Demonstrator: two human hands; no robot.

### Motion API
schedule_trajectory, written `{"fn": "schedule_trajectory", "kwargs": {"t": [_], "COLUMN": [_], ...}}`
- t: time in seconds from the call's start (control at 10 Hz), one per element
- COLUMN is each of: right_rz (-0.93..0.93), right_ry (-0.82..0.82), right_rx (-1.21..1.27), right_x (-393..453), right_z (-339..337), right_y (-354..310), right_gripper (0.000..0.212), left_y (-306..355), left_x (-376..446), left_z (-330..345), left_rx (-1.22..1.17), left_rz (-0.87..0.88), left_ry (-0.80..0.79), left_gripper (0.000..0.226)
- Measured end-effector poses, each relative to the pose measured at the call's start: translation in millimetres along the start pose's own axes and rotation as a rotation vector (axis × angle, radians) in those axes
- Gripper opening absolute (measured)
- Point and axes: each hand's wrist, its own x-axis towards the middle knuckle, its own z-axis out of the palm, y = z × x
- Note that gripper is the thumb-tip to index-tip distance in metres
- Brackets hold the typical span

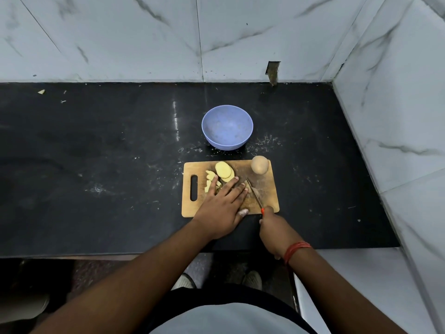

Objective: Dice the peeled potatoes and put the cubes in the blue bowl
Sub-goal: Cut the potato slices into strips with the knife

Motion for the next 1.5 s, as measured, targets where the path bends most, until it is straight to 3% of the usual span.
{"fn": "schedule_trajectory", "kwargs": {"t": [0.1, 0.3, 0.6, 0.7, 0.8, 0.9, 1.1, 1.3, 1.5], "right_rz": [-0.001, -0.003, -0.032, 0.008, 0.001, -0.028, -0.046, -0.045, 0.025], "right_ry": [-0.008, -0.066, -0.101, -0.108, -0.133, -0.077, -0.044, -0.112, -0.048], "right_rx": [-0.021, -0.019, -0.07, -0.04, 0.01, 0.107, 0.158, 0.128, 0.147], "right_x": [3.2, 12.8, 18.3, 3.7, -12.5, -31.1, -31.4, -19.8, -17.0], "right_z": [4.3, 0.1, -2.9, 7.7, 15.8, 14.9, 10.9, 13.4, 4.6], "right_y": [1.2, 2.0, -3.4, 7.9, 28.3, 43.4, 47.9, 45.3, 42.8], "right_gripper": [0.019, 0.042, 0.045, 0.04, 0.015, 0.011, 0.014, 0.011, 0.014], "left_y": [0.4, 0.4, 2.8, 3.4, 4.9, 4.2, -6.2, -19.8, -21.8], "left_x": [0.4, 1.1, 1.5, 1.6, 2.0, 3.7, 10.6, 21.4, 26.8], "left_z": [0.0, -0.4, 1.0, -1.1, -2.6, -5.7, -12.1, -16.6, -24.0], "left_rx": [0.0, 0.012, 0.015, 0.019, 0.027, 0.001, 0.029, -0.003, -0.006], "left_rz": [0.002, 0.004, -0.011, -0.017, -0.022, -0.017, 0.068, 0.117, 0.135], "left_ry": [-0.004, -0.016, -0.007, -0.016, -0.03, -0.02, -0.052, -0.06, -0.162], "left_gripper": [0.064, 0.065, 0.064, 0.064, 0.064, 0.063, 0.065, 0.061, 0.064]}}
